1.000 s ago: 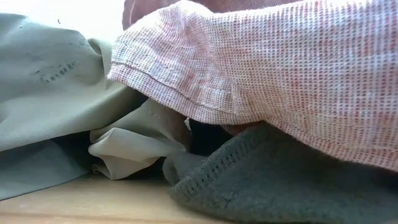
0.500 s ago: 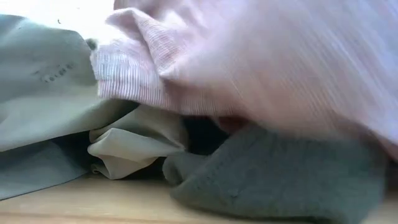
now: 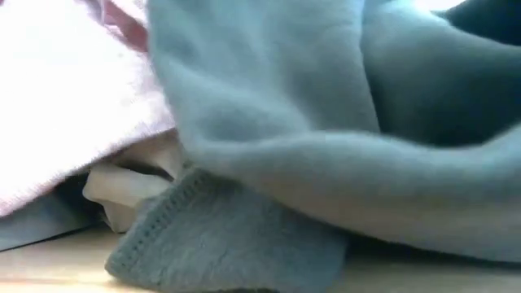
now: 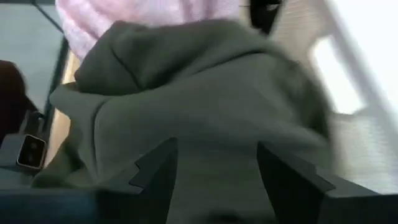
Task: Fold laundry
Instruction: Put the pink polo into the white laundry bin
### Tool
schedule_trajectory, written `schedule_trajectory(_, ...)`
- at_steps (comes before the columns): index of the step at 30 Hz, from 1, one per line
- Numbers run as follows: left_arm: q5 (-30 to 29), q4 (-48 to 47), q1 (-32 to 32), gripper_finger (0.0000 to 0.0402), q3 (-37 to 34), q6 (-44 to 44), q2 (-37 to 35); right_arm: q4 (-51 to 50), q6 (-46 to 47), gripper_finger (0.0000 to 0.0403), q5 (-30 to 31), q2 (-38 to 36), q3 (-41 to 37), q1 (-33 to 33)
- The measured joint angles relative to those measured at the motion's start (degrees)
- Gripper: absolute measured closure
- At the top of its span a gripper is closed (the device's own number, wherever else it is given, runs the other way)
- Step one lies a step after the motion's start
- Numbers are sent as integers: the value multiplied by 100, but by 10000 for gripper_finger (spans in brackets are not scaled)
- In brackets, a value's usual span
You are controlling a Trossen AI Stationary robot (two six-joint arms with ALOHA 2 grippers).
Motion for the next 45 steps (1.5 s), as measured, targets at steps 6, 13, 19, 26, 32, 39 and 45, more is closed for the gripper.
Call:
schedule_trajectory(6,-5,-8,0,400,0,-2,51,877,-233,193,-104,1,-794,21)
schedule_trajectory(13,-7,-11,0,400,0,135,51,579,-236,193,-466,-3,-861,77)
schedule_trajectory(19,-10,-31,0,400,0,161,51,-306,220,274,-229,42,-863,102)
schedule_trajectory(26,155,102,0,399,36,142,-2,-1590,819,396,-123,56,-820,87)
schedule_trajectory(32,584,136,0,393,459,142,-139,-3775,2610,402,385,58,-449,78)
schedule_trajectory(39,897,101,0,391,995,186,-187,-4828,4779,402,473,-141,-52,8)
schedule_trajectory(45,894,14,1,390,1036,223,-183,-4505,4348,400,375,-304,53,-51)
